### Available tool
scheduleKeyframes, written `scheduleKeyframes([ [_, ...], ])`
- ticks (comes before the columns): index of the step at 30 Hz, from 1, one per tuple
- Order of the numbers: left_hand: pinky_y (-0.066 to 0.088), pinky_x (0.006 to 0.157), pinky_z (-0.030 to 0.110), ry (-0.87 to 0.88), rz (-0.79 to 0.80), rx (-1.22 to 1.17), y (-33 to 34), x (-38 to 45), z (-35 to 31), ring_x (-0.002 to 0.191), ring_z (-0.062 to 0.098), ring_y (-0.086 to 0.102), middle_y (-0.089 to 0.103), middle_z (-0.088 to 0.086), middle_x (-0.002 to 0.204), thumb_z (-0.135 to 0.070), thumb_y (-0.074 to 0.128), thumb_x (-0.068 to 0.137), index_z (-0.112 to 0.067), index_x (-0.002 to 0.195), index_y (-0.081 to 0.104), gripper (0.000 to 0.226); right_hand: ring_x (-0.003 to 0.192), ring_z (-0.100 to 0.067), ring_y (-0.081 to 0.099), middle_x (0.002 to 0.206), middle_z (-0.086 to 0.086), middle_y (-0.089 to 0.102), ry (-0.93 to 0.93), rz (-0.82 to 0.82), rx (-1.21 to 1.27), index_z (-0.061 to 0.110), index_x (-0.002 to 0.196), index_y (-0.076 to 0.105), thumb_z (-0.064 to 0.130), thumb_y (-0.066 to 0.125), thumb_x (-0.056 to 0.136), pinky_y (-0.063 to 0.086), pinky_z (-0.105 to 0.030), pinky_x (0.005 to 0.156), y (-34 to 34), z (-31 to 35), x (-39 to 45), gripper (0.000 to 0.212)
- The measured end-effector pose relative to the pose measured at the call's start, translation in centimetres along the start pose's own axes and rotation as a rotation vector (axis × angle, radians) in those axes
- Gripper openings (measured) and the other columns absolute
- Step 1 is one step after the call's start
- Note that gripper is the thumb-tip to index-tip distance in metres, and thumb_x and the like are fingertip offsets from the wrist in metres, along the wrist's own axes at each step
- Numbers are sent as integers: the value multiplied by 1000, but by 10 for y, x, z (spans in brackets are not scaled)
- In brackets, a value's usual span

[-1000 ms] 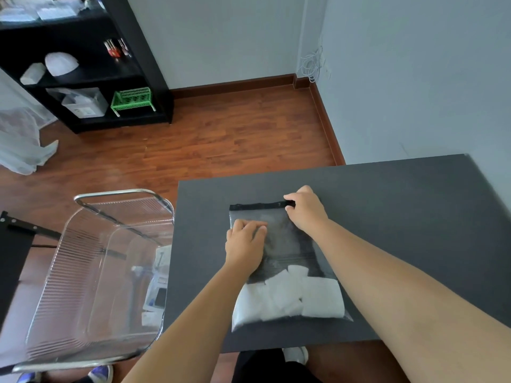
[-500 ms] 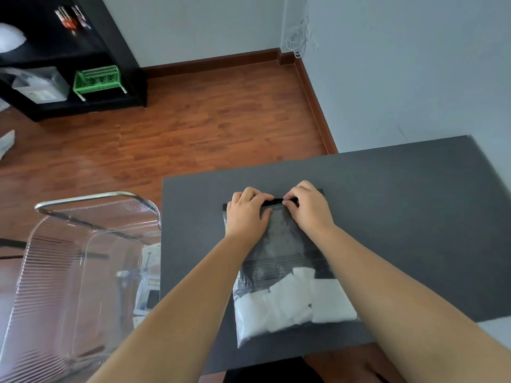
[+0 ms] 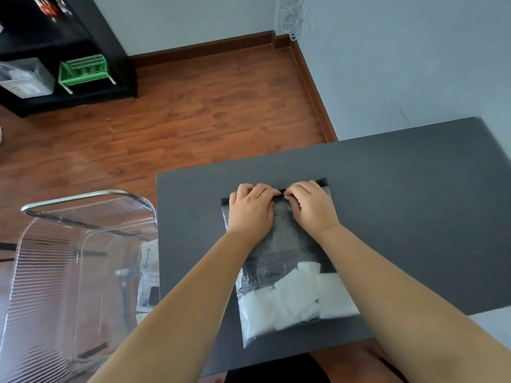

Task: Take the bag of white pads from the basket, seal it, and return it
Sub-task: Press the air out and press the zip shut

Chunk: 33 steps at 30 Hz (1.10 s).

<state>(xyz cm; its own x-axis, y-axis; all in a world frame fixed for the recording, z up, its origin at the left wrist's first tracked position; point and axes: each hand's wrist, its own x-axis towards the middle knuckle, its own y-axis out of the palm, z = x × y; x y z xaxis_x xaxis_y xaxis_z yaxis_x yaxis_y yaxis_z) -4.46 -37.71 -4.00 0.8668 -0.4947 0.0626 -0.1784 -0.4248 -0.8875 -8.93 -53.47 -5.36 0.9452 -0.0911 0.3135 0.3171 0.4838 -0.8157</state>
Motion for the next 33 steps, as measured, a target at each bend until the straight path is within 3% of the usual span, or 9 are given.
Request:
scheduleKeyframes([
  [10, 27, 91, 38, -108, -111, 37, 3, -7, -7, 112, 26, 48, 69, -21, 110, -20, 63, 89, -33, 102, 73, 21, 76, -35, 64, 87, -14, 72, -5, 0, -24, -1, 81, 66, -5, 66, 84, 53, -45, 68, -3, 3, -10, 5],
  [18, 24, 88, 37, -37, -178, 124, 5, -12, -6, 106, 28, 56, 73, -17, 105, -20, 73, 82, -30, 98, 77, 19, 82, -36, 66, 94, -13, 73, 14, 7, -62, 0, 84, 68, -3, 67, 84, 54, -47, 70, -2, 5, -14, 3],
  [29, 26, 83, 37, -4, -151, 190, 7, -10, -9, 100, 30, 62, 74, -15, 100, -15, 74, 78, -27, 98, 77, 23, 89, -36, 67, 102, -14, 73, 40, 19, -52, -2, 89, 68, -5, 66, 83, 54, -48, 75, -3, 5, -17, 7],
  [33, 24, 86, 38, -36, -127, 161, 5, -9, -9, 107, 30, 59, 74, -14, 104, -16, 69, 84, -26, 100, 77, 21, 89, -35, 68, 104, -14, 74, 37, 21, -44, 0, 85, 70, -1, 69, 84, 55, -49, 74, -2, 5, -17, 2],
])
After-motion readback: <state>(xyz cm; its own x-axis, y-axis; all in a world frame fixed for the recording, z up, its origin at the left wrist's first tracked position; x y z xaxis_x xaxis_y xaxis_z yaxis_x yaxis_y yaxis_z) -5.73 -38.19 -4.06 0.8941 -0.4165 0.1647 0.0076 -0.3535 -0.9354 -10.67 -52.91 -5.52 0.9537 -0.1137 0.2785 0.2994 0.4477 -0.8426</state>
